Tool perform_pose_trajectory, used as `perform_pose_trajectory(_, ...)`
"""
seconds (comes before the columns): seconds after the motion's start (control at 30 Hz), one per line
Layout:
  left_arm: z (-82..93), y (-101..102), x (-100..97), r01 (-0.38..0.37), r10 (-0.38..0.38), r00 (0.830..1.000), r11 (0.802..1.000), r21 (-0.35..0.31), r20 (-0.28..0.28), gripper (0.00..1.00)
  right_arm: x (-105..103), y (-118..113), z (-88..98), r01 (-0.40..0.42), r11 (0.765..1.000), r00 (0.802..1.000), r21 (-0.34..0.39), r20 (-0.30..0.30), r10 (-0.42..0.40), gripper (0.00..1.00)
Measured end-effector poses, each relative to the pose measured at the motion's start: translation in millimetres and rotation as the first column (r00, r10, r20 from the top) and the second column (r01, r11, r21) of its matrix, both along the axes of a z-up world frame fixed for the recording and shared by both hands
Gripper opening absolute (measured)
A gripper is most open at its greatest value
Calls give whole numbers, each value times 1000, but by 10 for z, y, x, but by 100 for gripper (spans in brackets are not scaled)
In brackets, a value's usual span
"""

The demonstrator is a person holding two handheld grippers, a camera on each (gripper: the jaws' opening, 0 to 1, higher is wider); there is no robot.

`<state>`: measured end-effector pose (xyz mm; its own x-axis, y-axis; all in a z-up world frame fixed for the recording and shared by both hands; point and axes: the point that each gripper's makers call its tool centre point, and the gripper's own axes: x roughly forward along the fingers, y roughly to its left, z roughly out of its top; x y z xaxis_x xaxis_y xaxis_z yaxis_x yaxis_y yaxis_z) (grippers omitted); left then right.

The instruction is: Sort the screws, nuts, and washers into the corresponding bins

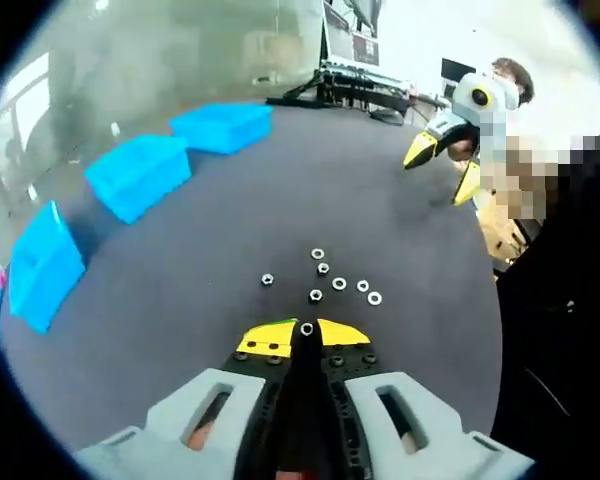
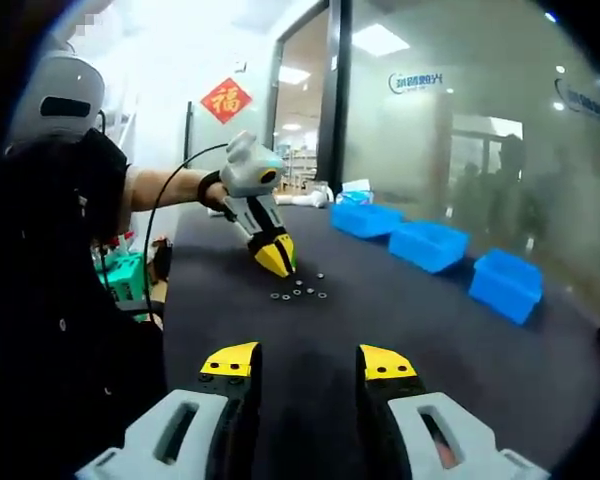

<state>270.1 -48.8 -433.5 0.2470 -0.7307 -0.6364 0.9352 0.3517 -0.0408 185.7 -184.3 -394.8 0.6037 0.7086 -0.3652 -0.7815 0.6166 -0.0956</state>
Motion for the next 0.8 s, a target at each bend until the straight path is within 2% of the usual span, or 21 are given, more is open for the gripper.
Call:
perform_pose_trajectory(0.17,148,62,53,-76,80,996,992,-97,31,2,15,0,26,16,1000,1000,13,10,-16,34)
perform_pose_trajectory(0.23,247,108,74,-118,127,991,981,-154,50,2,27,-7,43,27,999,999,20,18,-28,34)
perform_pose_trajectory(0.3,320,164,88,-144,161,984,972,-183,77,2,47,-23,70,47,998,999,39,24,-48,34)
perform_pose_trajectory(0.43,575,300,93,-204,246,963,931,-302,109,3,64,-44,109,71,995,997,67,36,-74,34)
perform_pose_trajectory(0.5,673,379,81,-218,278,949,919,-329,147,3,69,-54,137,84,993,995,84,43,-88,34)
perform_pose_trajectory(0.6,824,495,20,-244,325,934,886,-395,151,3,83,-78,179,104,989,993,105,50,-109,34)
perform_pose_trajectory(0.73,916,623,-66,-258,362,914,866,-428,181,3,106,-118,246,125,984,989,125,64,-133,34)
perform_pose_trajectory(0.8,961,687,-99,-271,391,900,849,-453,195,3,115,-134,265,131,982,988,136,65,-141,34)
